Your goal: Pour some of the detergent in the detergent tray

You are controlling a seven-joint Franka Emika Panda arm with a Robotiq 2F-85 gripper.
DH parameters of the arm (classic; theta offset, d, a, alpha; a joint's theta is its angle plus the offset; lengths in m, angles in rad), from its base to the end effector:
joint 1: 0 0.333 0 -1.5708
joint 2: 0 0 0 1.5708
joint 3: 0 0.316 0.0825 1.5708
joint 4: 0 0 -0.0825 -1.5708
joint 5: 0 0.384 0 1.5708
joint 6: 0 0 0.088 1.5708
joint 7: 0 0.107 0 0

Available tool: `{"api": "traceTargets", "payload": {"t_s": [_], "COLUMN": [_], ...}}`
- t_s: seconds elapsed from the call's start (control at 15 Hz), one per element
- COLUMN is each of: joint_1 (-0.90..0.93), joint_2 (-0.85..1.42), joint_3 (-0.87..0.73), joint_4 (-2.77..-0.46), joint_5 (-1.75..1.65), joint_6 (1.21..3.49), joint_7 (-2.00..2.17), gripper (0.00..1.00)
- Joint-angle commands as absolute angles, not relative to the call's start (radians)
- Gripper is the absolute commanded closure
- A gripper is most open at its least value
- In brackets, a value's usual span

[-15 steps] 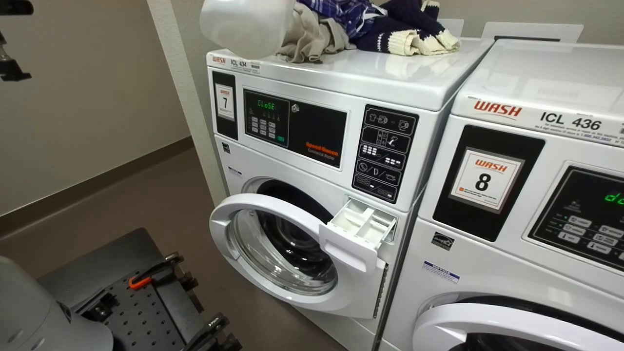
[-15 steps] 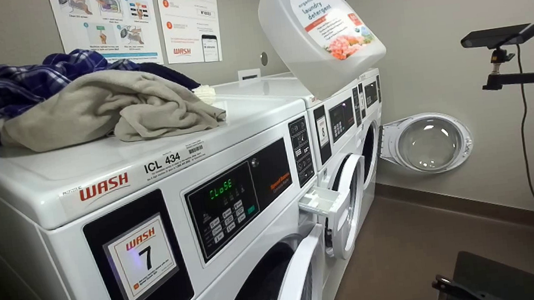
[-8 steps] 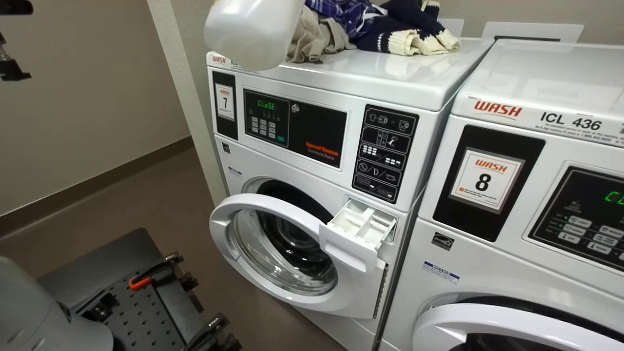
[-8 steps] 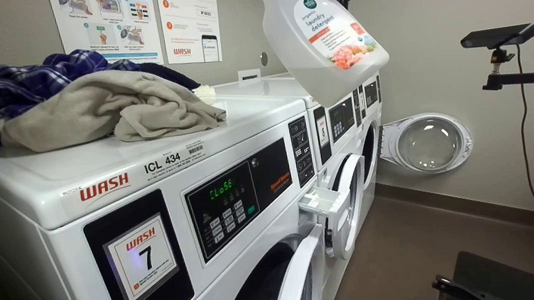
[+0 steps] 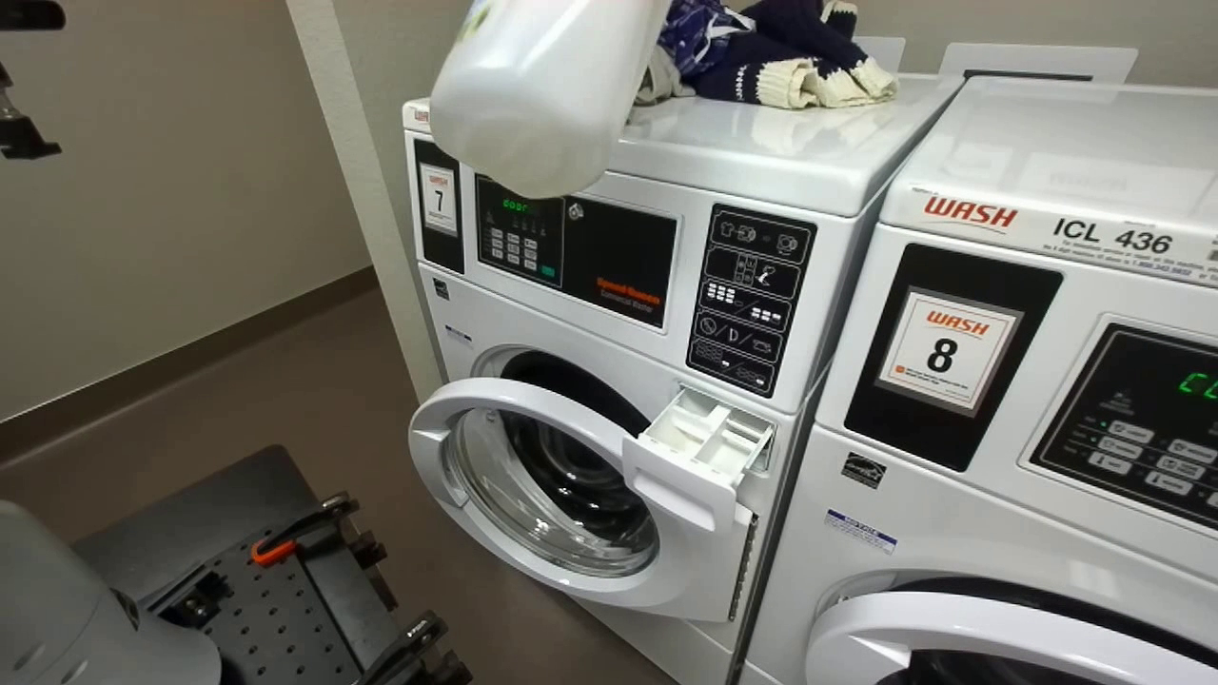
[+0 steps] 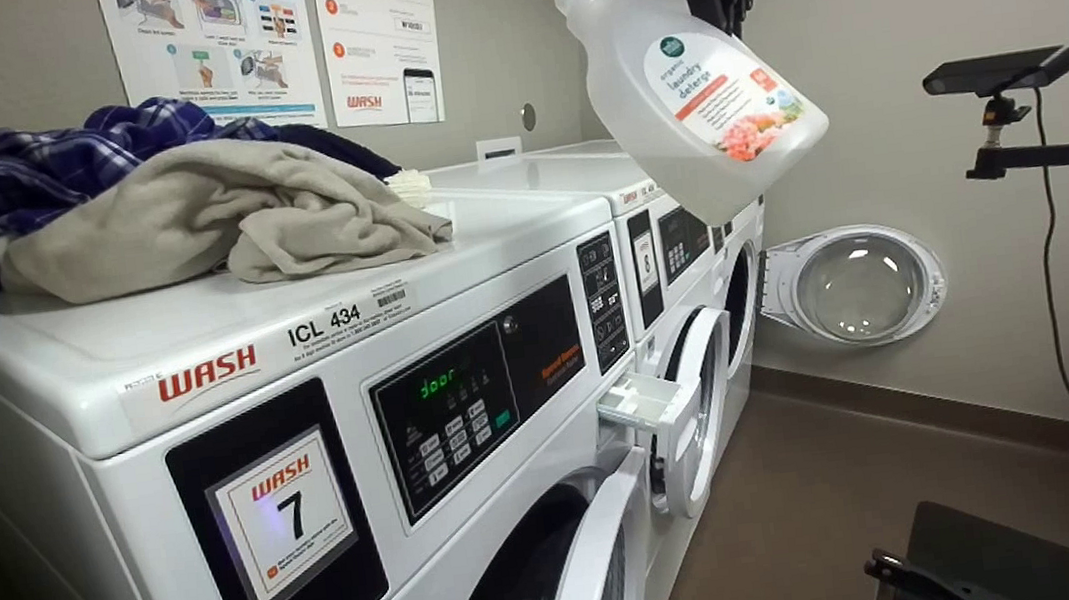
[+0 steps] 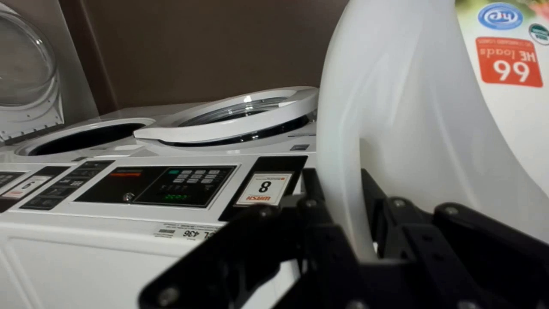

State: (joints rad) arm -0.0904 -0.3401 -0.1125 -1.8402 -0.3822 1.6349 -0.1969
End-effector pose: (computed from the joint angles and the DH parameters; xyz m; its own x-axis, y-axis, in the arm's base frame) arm 0.4328 -0.1378 0.6784 0.9982 0.0081 0.0602 -0.0139 -0.9345 0.3557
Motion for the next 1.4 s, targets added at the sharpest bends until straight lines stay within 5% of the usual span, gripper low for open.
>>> {"api": "traceTargets", "payload": {"t_s": [0.0,1.33], "joint_1": [-0.111,-0.149], "joint_2": [-0.352,-0.318], "joint_3": [-0.13,-0.232], "joint_4": [-1.868,-2.027], "joint_5": [-0.462,-0.812], "joint_6": [1.667,1.784], "joint_7": [-0.234,-0.539], "gripper": [0.94,0.94]}}
